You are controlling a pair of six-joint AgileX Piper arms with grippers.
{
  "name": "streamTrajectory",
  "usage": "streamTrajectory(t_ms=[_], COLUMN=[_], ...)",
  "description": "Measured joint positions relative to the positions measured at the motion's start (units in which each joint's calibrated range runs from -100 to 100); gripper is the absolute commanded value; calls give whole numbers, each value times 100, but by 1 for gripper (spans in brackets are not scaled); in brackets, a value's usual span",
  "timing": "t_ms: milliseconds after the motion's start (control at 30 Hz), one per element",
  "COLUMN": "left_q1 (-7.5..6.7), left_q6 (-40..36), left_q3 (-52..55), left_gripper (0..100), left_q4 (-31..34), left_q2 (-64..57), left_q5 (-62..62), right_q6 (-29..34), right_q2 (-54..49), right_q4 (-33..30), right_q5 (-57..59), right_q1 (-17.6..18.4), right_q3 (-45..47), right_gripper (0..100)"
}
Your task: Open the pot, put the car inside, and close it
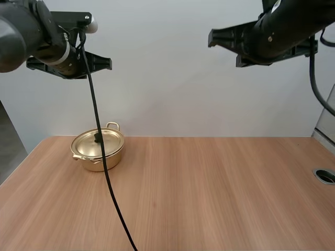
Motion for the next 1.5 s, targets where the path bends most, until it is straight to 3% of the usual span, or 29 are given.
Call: streamTrajectory(t_ms=[133, 267, 500, 733, 967, 1100, 1233, 1333, 1500], left_q1=[-278, -494, -514, -647, -647, -622, -622, -622, -599], left_q6=[-21, -394, -935, -748, -749, -749, -769, -769, -769], left_q3=[504, 1320, 2706, 4096, 5525, 6324, 7123, 7683, 7983], left_gripper=[0, 0, 0, 0, 0, 0, 0, 0, 0], left_q4=[297, 714, 821, 821, 821, 821, 821, 821, 796], left_q2=[-390, -904, -2121, -3471, -4781, -5575, -6300, -6836, -7237], left_q5=[-97, -1030, -2794, -4663, -6279, -6365, -5668, -4896, -3618], right_q6=[38, 78, 78, 78, 78, 90, 90, 90, 90], right_q2=[-26, -280, -1179, -2024, -2489, -2768, -3125, -3366, -3707], right_q4=[-496, -514, -22, -523, -605, -605, -605, -594, -278], right_q5=[-1049, -2072, -3500, -5211, -7017, -8065, -8871, -8939, -8088], right_q1=[0, -37, -249, -470, -481, -481, -481, -481, -481], right_q3=[844, 1598, 3028, 4459, 5805, 6647, 7444, 7999, 8286], right_gripper=[0, 0, 0, 0, 0, 0, 0, 0, 0])
